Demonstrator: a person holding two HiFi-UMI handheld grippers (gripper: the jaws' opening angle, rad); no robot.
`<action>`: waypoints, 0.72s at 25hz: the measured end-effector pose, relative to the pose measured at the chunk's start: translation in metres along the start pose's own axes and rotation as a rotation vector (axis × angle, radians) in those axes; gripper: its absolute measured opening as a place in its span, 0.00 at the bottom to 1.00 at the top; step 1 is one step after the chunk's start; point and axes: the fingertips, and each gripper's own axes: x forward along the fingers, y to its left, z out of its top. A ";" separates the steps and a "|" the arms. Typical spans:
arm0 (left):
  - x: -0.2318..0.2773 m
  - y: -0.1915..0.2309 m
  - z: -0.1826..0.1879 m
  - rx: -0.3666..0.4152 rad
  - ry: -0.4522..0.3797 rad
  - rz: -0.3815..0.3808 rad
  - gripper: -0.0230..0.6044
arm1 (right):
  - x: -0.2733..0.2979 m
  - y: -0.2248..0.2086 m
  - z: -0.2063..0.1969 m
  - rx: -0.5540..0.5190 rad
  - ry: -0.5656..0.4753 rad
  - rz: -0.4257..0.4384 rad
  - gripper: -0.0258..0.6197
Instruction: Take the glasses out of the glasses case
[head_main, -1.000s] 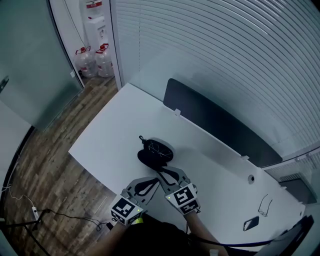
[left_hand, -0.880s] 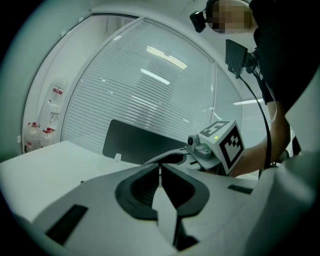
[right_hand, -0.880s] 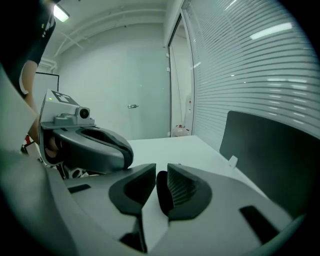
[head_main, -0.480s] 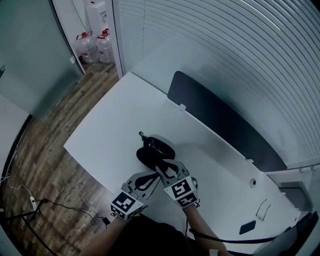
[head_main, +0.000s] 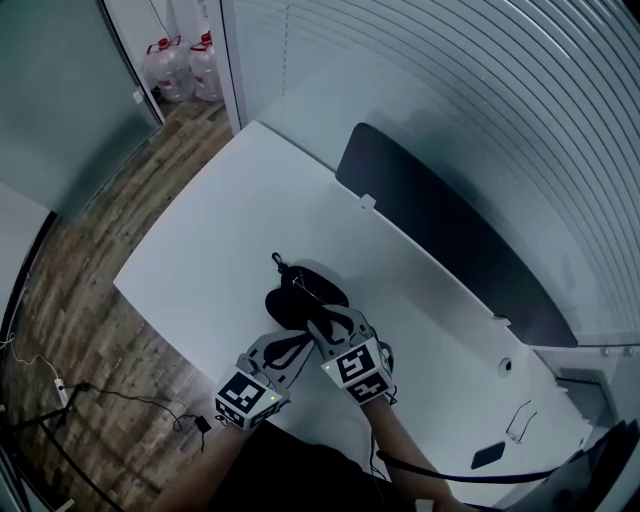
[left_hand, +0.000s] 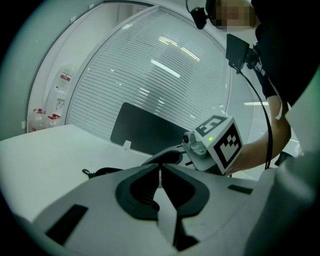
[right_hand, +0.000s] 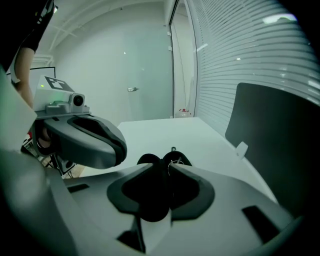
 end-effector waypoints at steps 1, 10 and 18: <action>0.001 0.002 -0.002 -0.004 0.002 0.002 0.05 | 0.003 -0.001 -0.001 -0.010 0.015 0.000 0.19; 0.012 0.013 -0.011 -0.021 0.023 -0.008 0.05 | 0.024 -0.007 -0.011 -0.073 0.120 -0.014 0.23; 0.021 0.025 -0.017 -0.051 0.032 -0.019 0.05 | 0.039 -0.014 -0.022 -0.081 0.200 0.007 0.22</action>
